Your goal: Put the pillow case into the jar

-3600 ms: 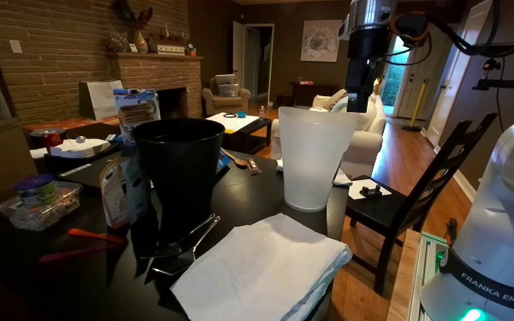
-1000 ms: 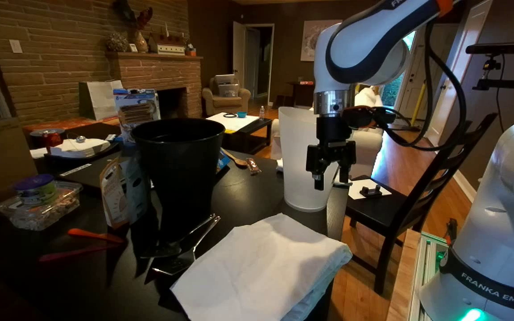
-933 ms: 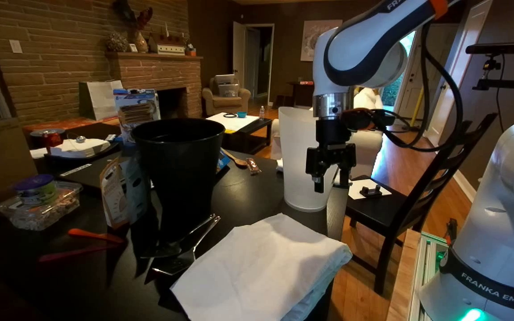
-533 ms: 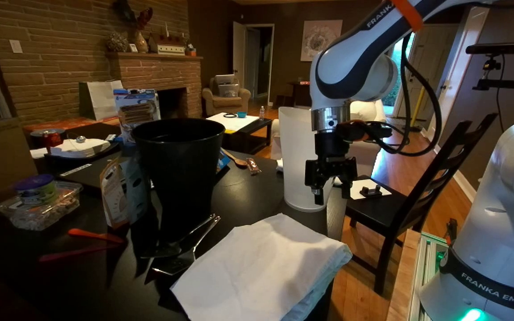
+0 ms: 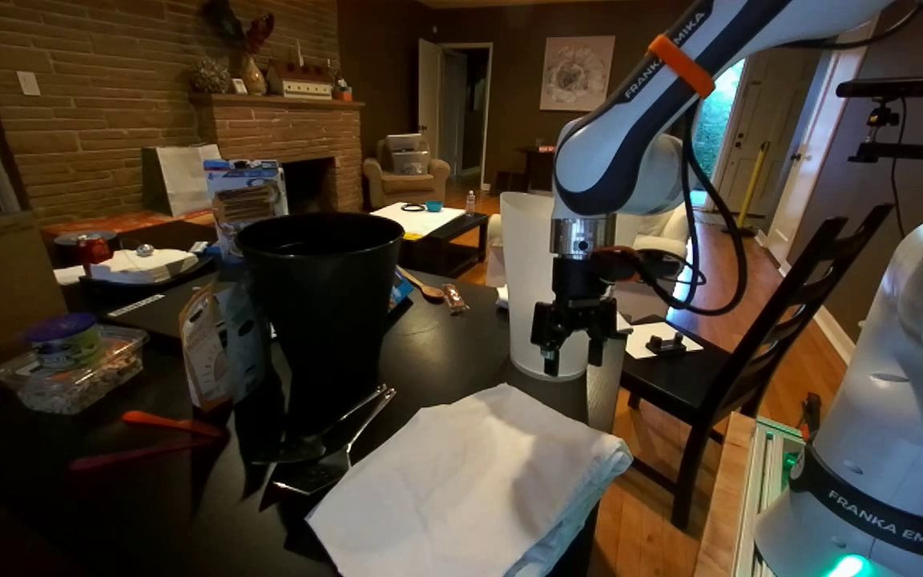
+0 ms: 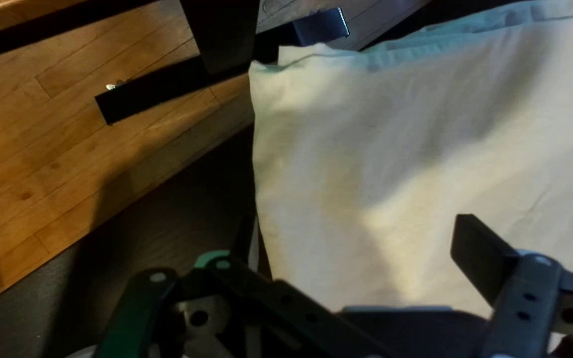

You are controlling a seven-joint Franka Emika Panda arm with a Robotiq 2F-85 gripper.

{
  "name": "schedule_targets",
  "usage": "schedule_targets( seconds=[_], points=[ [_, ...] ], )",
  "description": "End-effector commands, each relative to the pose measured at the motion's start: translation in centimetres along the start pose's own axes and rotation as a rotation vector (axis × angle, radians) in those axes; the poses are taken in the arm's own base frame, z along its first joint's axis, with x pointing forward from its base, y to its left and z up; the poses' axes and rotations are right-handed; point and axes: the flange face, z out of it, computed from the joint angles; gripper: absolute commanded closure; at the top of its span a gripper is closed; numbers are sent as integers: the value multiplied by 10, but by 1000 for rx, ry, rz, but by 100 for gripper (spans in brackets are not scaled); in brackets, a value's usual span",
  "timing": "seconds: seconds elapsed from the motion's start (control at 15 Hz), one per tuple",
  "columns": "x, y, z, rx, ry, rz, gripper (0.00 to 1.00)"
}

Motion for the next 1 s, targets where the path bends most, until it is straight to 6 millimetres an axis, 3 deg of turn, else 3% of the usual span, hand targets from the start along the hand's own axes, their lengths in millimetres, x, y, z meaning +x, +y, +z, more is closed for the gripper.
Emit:
schedule_targets(
  seconds=[0.0, 0.53, 0.87, 0.93],
  points=[
    [9, 6, 25, 10, -3, 24, 0],
    [14, 17, 86, 5, -61, 120, 0],
    [2, 22, 128, 103, -153, 202, 1],
    [-1, 23, 136, 111, -165, 209, 25]
  ],
)
